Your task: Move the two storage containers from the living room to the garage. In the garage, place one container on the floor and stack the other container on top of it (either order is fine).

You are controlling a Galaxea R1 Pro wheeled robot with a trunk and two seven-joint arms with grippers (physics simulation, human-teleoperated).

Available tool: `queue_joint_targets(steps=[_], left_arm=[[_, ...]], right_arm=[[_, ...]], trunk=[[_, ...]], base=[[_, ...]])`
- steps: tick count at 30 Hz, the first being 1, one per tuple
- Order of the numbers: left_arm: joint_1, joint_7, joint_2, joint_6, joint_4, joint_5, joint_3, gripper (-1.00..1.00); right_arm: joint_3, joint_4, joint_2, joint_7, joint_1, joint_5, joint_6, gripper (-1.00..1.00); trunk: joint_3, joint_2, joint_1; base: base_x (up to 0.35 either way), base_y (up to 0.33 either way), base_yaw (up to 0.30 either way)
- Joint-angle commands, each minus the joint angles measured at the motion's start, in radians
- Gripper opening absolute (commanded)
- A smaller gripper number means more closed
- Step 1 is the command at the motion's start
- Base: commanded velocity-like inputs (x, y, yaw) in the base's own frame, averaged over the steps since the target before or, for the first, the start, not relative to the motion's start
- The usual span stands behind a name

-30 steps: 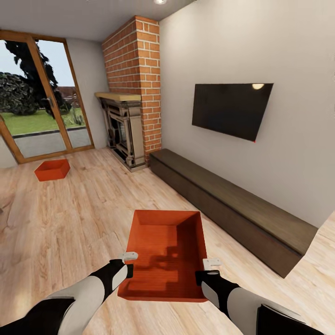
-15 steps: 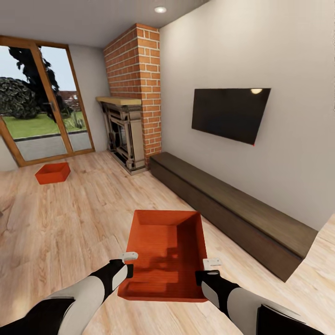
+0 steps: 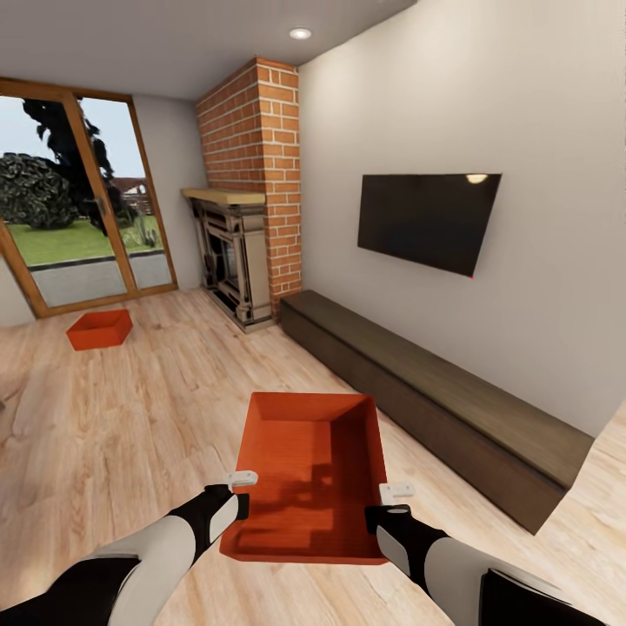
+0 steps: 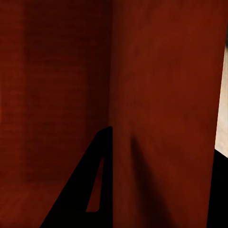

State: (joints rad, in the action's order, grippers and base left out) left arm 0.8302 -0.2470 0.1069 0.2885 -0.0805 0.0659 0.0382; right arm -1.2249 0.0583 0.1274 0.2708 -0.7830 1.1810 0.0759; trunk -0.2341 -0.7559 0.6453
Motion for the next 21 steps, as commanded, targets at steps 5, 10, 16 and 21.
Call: queue_joint_targets(steps=[5,10,16,21], left_arm=[[0.000,-0.008,-0.006,0.008,0.001,-0.003,-0.026,-1.00],[0.000,-0.008,-0.006,0.008,0.001,-0.003,-0.026,-1.00],[0.000,-0.008,-0.004,0.008,0.001,-0.003,-0.026,-1.00],[0.000,-0.008,-0.004,0.008,0.001,-0.003,-0.026,-1.00]], right_arm=[[0.012,0.000,-0.009,0.010,-0.001,-0.017,0.005,-1.00],[0.012,0.000,-0.009,0.010,-0.001,-0.017,0.005,-1.00],[0.012,0.000,-0.009,0.010,-0.001,-0.017,0.005,-1.00],[0.012,0.000,-0.009,0.010,-0.002,-0.017,0.005,-1.00]], trunk=[[0.006,-0.001,0.000],[0.014,-0.001,0.000],[0.024,-0.001,0.000],[0.031,-0.001,0.000]], base=[[0.000,0.000,0.000],[0.000,0.000,0.000],[0.000,0.000,0.000],[0.000,0.000,0.000]])
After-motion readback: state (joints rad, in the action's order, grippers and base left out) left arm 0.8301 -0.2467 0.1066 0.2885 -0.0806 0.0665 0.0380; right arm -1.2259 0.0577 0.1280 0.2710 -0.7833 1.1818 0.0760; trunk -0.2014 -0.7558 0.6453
